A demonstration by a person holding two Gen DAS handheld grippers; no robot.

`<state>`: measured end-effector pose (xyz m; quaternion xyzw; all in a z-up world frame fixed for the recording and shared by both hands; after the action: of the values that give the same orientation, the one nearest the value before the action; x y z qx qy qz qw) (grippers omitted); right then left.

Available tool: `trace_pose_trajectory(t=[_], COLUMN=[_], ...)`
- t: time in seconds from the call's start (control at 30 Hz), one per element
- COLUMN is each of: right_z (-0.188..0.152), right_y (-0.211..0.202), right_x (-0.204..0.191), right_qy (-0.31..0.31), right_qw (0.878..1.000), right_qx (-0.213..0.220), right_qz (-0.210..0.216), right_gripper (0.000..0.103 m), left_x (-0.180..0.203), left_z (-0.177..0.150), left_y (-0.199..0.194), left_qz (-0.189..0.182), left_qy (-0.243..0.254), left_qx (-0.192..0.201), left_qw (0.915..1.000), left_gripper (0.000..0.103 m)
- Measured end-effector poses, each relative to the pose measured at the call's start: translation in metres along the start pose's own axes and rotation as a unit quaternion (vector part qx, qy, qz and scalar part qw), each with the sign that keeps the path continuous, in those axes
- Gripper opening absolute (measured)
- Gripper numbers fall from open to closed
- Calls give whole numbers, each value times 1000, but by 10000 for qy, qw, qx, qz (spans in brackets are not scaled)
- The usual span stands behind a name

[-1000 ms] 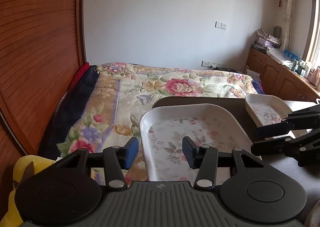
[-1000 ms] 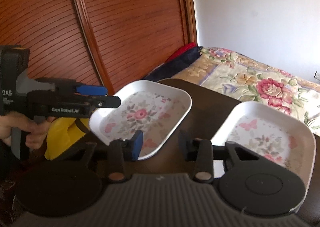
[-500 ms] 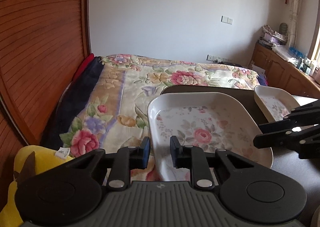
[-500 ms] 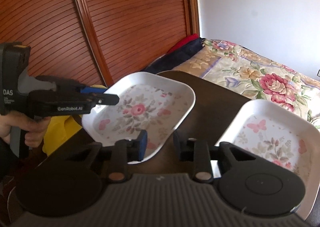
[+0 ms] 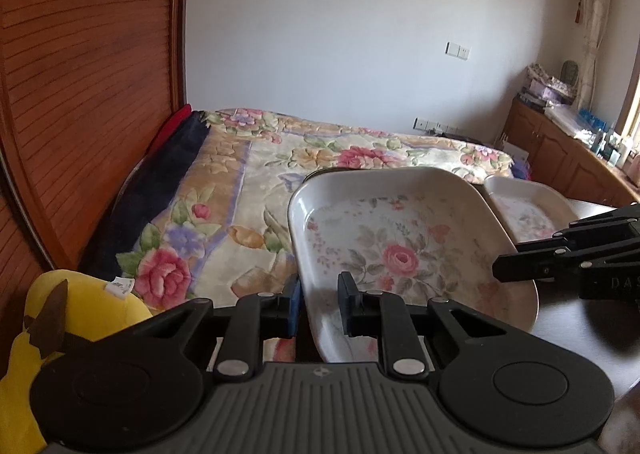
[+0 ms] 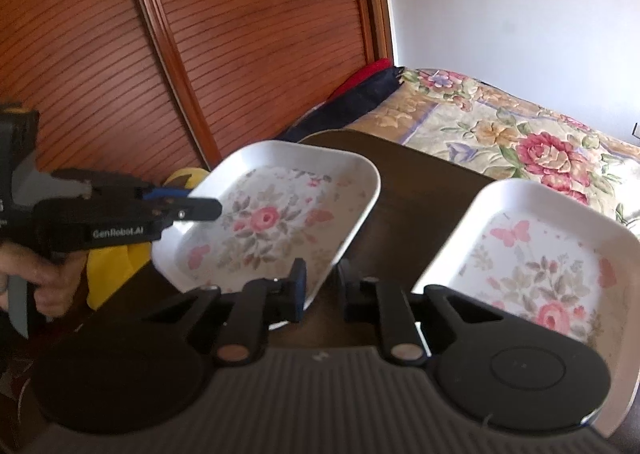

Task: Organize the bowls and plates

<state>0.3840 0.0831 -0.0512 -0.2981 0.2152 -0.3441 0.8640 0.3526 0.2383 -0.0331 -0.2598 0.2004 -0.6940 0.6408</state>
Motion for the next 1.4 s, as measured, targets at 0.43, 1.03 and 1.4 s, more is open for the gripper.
trace_pose_trajectory(t=[0.43,1.03,1.4], right_z=[-15,-97,-136], right_y=[-64,-160,-191], right_x=[3,21,13], right_qy=[104,412,467], right_qw=[9988,9942,9933], right_qx=[464,865,922], right_qz=[-107,-495,-518], right_gripper=[15,14,12], left_x=[64,152,166], left_z=[3,-70,-100], left_y=[-60,-113,-143], left_qz=[-140,-722,-932], left_qy=[321,489,417], left_qx=[427,524,592], left_qw=[9985,9948,9930], left_gripper=[49,50,50])
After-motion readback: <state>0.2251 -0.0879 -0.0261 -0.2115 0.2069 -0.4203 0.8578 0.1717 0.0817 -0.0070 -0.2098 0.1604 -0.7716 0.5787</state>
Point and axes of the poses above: each gripper's, at about its wrist camera, not at the fingertips, and y roughly the way its jaws point, x to its right, z to its top, the point moved 6 cm from there along y, roughly the way its jaws point, and after that the axes turned 1 degree about y, right-handed, at the moved point
